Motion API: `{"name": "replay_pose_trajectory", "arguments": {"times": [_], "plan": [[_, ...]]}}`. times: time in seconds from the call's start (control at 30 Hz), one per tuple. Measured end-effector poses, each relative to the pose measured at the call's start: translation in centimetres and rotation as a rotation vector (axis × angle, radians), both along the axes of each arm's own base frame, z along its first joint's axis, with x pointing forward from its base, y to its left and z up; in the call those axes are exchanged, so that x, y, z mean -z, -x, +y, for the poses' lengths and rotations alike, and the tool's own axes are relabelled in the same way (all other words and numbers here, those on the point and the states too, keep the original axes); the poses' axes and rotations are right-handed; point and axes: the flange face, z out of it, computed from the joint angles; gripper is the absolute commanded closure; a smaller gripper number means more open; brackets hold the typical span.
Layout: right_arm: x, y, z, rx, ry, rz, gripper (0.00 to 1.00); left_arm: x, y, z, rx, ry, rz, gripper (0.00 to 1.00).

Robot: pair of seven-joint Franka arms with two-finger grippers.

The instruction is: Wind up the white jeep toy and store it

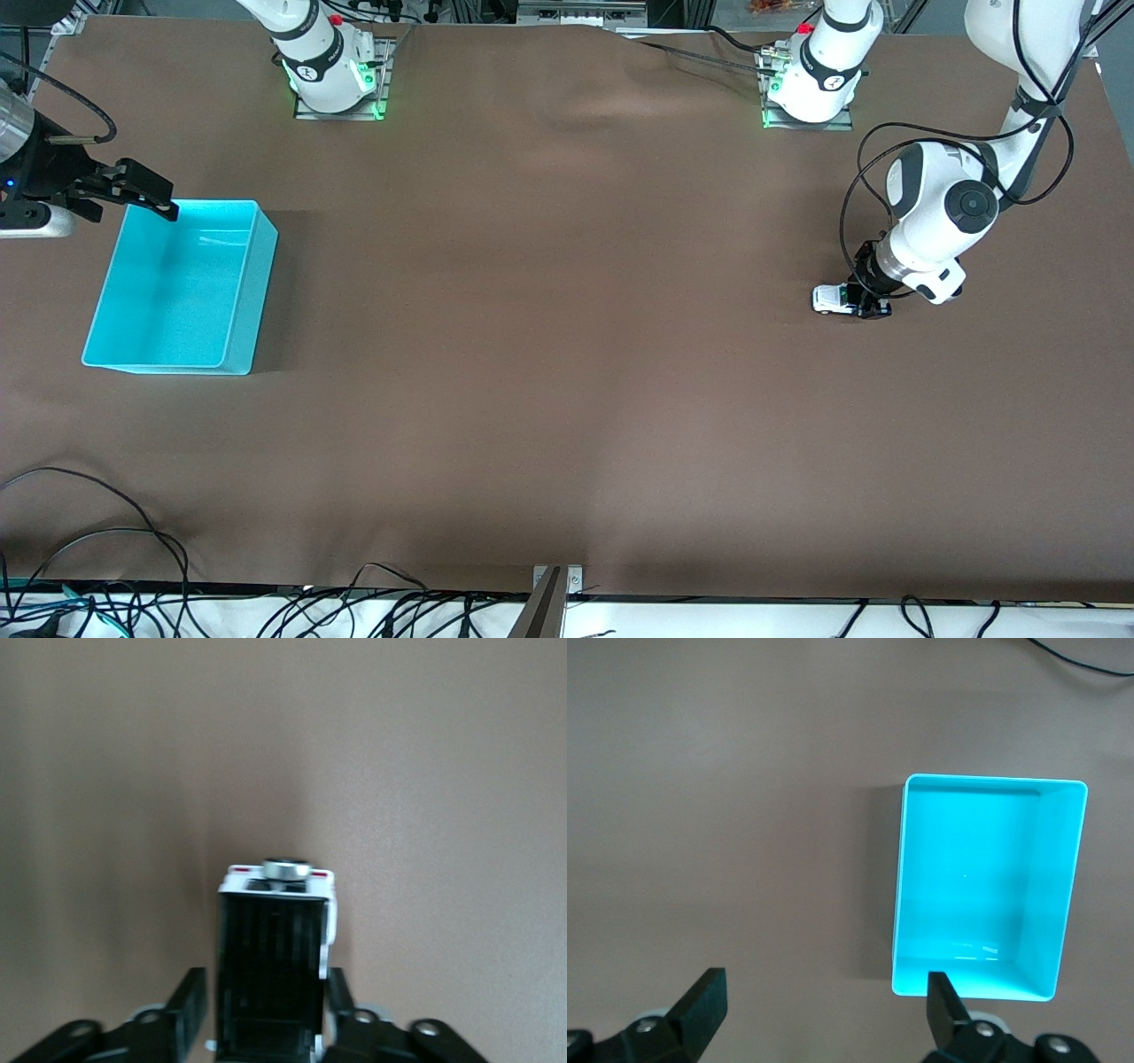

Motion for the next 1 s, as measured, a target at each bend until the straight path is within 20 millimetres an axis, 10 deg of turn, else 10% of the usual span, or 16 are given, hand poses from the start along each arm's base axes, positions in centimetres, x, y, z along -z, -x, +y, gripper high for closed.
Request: {"name": "replay_pose_trajectory", "arguments": {"times": [1.0], "plan": [[-0.1,0.0,0.1,-0.001,0.0,-0.003,0.0,-0.7,-1.1,-6.7,0.012,0.018,0.012,0.79]]}}
